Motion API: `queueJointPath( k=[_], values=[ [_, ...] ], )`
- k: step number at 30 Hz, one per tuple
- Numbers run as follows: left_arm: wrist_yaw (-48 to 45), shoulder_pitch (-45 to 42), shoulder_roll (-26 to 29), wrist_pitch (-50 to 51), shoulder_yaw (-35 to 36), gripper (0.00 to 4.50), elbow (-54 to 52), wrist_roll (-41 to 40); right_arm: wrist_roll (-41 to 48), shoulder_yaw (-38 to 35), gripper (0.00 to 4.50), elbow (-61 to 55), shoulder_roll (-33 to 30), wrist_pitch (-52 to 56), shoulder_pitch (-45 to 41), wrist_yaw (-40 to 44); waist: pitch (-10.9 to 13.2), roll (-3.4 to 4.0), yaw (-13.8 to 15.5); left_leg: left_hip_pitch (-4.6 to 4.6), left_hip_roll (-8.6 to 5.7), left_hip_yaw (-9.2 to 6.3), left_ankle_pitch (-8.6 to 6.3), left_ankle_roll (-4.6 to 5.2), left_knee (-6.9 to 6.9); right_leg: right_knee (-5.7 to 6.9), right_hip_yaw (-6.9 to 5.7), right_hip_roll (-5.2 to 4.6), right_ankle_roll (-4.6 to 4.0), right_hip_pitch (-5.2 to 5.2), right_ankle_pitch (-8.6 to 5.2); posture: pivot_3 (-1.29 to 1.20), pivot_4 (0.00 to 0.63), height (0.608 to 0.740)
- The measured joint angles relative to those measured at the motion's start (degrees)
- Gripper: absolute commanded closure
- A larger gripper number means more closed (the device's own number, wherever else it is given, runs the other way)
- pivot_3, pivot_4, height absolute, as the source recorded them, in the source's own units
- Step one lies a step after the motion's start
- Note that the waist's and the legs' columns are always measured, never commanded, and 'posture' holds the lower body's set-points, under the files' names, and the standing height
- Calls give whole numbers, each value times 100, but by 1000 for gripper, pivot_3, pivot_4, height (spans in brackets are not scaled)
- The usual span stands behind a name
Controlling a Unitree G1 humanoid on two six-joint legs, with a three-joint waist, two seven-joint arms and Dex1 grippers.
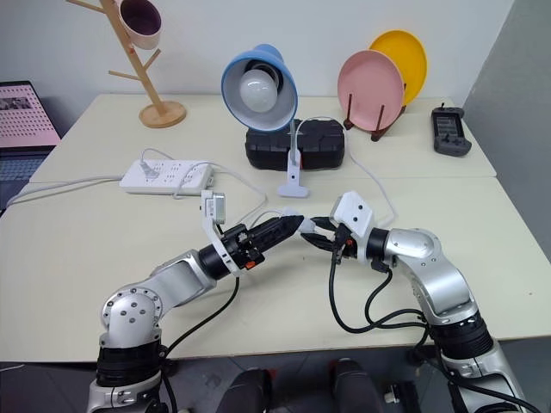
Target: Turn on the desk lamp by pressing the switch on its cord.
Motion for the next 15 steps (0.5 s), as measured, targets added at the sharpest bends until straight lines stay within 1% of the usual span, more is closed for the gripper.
queueJointPath(
  k=[2, 4, 5, 7, 8, 10, 15],
  values=[
    [0, 0, -1, 0, 0, 0, 2, 0, 4, 0, 3440, -14, 1, 22, 0, -1, 0, 0, 0, 0, 0, 0, 0, 0, -1, -1, 0, 0, 0, 0, 0, 0, 150, 740],
    [0, 0, -1, -1, 0, 377, 11, 0, 15, 0, 3440, -38, 0, 56, 0, -1, 0, 0, 0, 0, 0, 0, 0, 0, -1, -1, 0, 0, 0, 0, 0, 0, 150, 740],
    [0, 0, -1, -2, 0, 446, 23, 0, 23, 0, 3440, -51, 0, 66, 0, -1, 0, 0, 0, 0, 0, 0, 0, 0, -1, -1, 0, 0, 0, 0, 0, 0, 150, 740],
    [3, 2, -8, -5, 2, 912, 30, 0, 44, 0, 3440, -73, 0, 80, 0, -1, 0, 0, 0, 0, 0, 0, 0, 0, -1, -1, 0, 0, 0, 0, 0, 0, 150, 740],
    [4, 2, -13, -5, 5, 1030, 30, 0, 45, 0, 3440, -92, 0, 84, 0, -1, 0, 0, 0, 0, 0, 0, 0, 0, -1, -1, 0, 0, 0, 0, 0, 0, 150, 740],
    [4, 2, -14, -6, 6, 1413, 30, 0, 48, 0, 3440, -117, 0, 87, 0, -1, 0, 0, 0, 0, 0, 0, 0, 0, -1, -2, 0, 0, 0, 0, 0, 0, 150, 740],
    [26, 2, -16, -6, 17, 2449, 57, 0, 56, -1, 3440, -158, 0, 91, 0, -3, 0, 0, 0, 0, 0, 0, 0, 0, -2, -3, 0, 0, 0, 0, -1, 0, 150, 740]
  ],
)
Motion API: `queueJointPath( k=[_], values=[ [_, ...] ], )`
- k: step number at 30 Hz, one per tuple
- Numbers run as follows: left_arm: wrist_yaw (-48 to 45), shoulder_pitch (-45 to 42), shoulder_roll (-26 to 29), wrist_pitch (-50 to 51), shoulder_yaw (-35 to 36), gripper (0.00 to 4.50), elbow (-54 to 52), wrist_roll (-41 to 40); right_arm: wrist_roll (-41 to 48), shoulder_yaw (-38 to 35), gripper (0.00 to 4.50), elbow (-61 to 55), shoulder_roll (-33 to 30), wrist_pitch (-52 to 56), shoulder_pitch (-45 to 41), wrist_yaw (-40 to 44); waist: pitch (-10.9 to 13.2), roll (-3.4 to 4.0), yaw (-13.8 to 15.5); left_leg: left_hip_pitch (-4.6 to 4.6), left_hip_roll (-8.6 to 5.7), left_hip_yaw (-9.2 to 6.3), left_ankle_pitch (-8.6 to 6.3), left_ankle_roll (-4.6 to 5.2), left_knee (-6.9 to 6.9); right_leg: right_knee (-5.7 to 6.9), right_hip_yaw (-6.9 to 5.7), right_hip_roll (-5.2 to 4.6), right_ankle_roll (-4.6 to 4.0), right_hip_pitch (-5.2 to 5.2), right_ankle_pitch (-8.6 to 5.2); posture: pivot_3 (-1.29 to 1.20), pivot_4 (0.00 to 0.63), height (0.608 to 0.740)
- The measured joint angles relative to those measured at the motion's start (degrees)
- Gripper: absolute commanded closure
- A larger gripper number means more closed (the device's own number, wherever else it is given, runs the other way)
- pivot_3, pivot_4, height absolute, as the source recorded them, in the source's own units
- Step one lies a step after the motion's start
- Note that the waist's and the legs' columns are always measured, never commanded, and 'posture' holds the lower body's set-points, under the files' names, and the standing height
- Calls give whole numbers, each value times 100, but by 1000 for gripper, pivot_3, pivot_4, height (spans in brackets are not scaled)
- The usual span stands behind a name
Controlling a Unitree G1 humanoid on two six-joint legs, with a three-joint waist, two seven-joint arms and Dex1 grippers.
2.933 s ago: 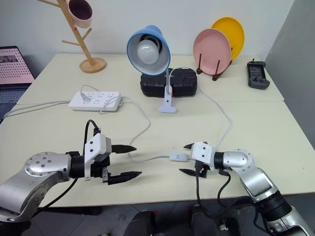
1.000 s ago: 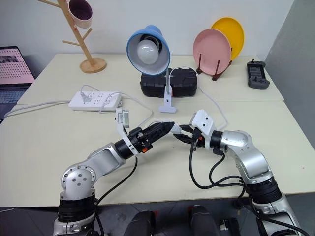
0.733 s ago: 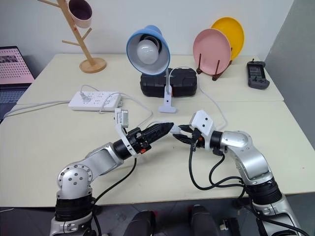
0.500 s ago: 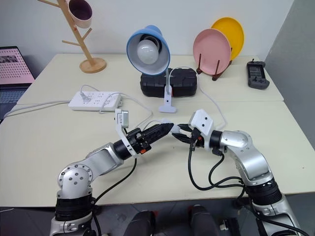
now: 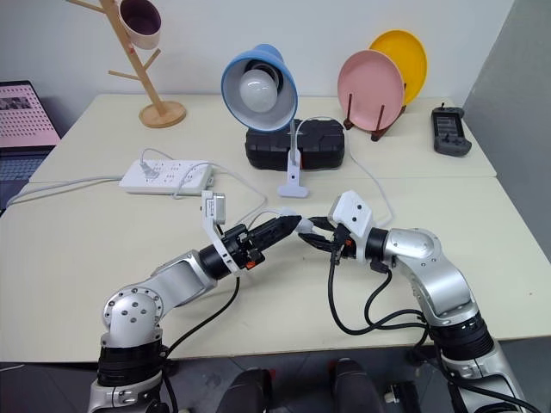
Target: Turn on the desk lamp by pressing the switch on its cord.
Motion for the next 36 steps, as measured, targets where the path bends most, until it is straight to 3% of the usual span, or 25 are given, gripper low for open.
queueJointPath(
  k=[7, 19, 21, 28, 36],
  values=[
    [32, -1, 4, -15, 61, 3899, 93, 0, 50, -3, 3440, -88, 25, 31, 2, -34, 0, 0, 0, -1, 0, 0, 0, 0, -1, -4, 0, 0, 0, -1, 0, 0, 150, 740],
    [35, -1, -4, -96, -2, 3981, 82, 128, 43, 10, 3440, -166, 13, 71, 55, -128, 0, 0, 1, -4, 0, 0, 0, 0, -5, -14, 0, 0, 0, -1, 0, 0, 150, 740],
    [21, -1, -2, -159, -79, 3281, 50, 266, 33, 9, 3440, -154, -5, 71, 71, -132, 0, 0, 2, -4, 0, 1, 0, 0, -6, -16, 0, 0, 0, -1, 0, 0, 150, 740],
    [-75, 56, 69, -195, -48, 2087, 60, 211, 43, 122, 3440, -130, 49, -19, 81, -96, 0, 0, -10, -5, 1, 0, 0, 0, -9, -20, 0, 0, 0, -2, 0, 0, 150, 740],
    [-132, 607, 580, 37, 128, 704, -244, 38, -239, 194, 3440, 511, 162, -375, -148, -249, 2, 0, -29, -5, 2, 1, -1, -1, -12, -21, 0, -1, -4, -5, -2, 0, 150, 740]
  ],
)
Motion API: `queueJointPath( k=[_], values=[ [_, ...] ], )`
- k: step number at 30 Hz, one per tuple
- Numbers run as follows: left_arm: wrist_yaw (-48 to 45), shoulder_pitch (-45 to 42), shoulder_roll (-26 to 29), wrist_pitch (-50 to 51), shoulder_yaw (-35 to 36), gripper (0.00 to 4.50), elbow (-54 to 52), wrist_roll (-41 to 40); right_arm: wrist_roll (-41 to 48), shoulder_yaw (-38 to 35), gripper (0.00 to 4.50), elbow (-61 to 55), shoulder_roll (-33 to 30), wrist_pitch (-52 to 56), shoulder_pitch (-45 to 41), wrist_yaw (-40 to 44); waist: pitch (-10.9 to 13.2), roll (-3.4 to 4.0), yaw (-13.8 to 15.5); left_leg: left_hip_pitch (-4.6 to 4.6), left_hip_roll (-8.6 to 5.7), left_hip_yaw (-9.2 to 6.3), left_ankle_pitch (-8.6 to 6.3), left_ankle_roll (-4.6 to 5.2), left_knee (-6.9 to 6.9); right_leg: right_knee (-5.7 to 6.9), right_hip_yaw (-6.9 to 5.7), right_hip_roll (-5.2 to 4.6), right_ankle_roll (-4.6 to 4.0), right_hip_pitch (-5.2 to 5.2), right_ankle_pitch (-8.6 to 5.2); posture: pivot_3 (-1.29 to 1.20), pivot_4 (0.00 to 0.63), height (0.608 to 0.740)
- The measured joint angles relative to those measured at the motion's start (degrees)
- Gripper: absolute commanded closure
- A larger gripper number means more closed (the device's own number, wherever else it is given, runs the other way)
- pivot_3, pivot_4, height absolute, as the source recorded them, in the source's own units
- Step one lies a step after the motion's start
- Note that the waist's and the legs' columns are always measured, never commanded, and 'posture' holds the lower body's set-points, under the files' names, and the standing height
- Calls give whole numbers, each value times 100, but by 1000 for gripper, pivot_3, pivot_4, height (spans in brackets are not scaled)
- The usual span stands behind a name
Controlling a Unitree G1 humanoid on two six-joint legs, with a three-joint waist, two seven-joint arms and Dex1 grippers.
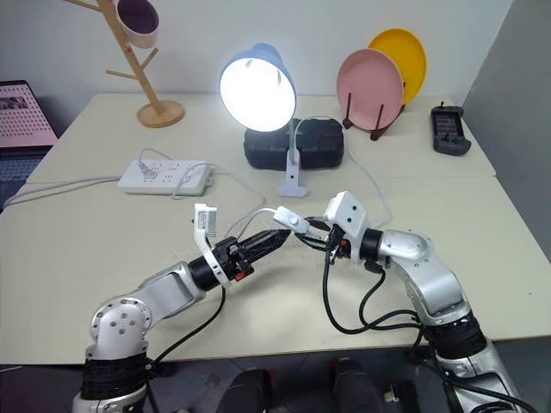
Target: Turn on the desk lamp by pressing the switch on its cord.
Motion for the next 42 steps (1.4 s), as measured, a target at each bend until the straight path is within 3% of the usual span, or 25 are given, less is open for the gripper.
queueJointPath(
  k=[4, 5, 11, 13, 16, 17, 20, 22, 30, 42],
  values=[
    [-207, 488, 846, 77, 196, 71, -451, 112, -446, 53, 3440, 831, -44, -311, -335, -151, 6, -9, -25, 2, 2, 1, 0, 0, -5, 1, 1, 0, -26, -4, -14, 0, 150, 740],
    [-453, 496, 1378, 53, 205, 71, -672, 392, -568, 64, 3440, 1190, -51, -390, -438, -170, 15, -21, -25, 1, 4, -4, 0, 0, -8, 1, -1, 6, -31, -8, -17, 0, 150, 740],
    [-1783, 94, 2739, -891, -299, 71, -1069, 1956, -970, 400, 3440, 2277, 129, -789, -796, -88, 21, -16, 7, -2, 1, 15, -1, -1, -13, -14, 5, -3, -36, -6, -19, 0, 150, 740],
    [-2064, 2, 2969, -1145, -454, 71, -1013, 2318, -1013, 445, 3440, 2452, 138, -853, -837, -24, 22, -15, 7, -6, 2, 15, -1, -2, -18, -23, 4, -2, -33, -7, -17, 0, 150, 740],
    [-2462, -307, 2998, -1487, -555, 71, -689, 2763, -1075, 540, 3440, 2667, 152, -939, -854, 173, 23, -13, 8, -19, 6, 11, -1, -1, -23, -40, -3, -1, -15, -11, -7, 0, 150, 740],
    [-2539, -393, 3008, -1553, -570, 0, -602, 2858, -1078, 546, 2741, 2669, 155, -945, -853, 224, 24, -12, 8, -29, 6, 8, -2, -1, -24, -45, -6, -1, -2, -18, 1, 0, 150, 740],
    [-2729, -497, 3051, -1666, -636, 0, -344, 3124, -962, 517, 2166, 2625, 138, -864, -839, 398, 24, -12, 7, -42, 7, 6, -2, -1, -24, -58, -7, -1, -5, -22, 8, 0, 150, 740],
    [-2834, -502, 3032, -1690, -685, 0, -217, 3239, -940, 465, 1514, 2491, 105, -808, -795, 493, 24, -11, 7, -61, 7, 4, -3, -2, -23, -60, -9, -1, -8, -38, 10, 0, 150, 740],
    [-3105, -827, 2958, -1729, -718, 0, 120, 3331, -556, 227, 13, 1493, -266, -291, -449, 843, 24, -11, 33, -86, 6, -7, -3, -2, -18, -55, -22, -1, -14, -56, 15, 0, 150, 740],
    [-3970, -990, 3596, -1551, -332, 0, 844, 3328, 1114, -1251, 13, -595, -1755, 1524, 264, 1380, 25, -10, 42, -83, 7, -11, -3, -1, -11, -50, -26, -1, 2, -53, 7, 0, 150, 740]
  ],
)
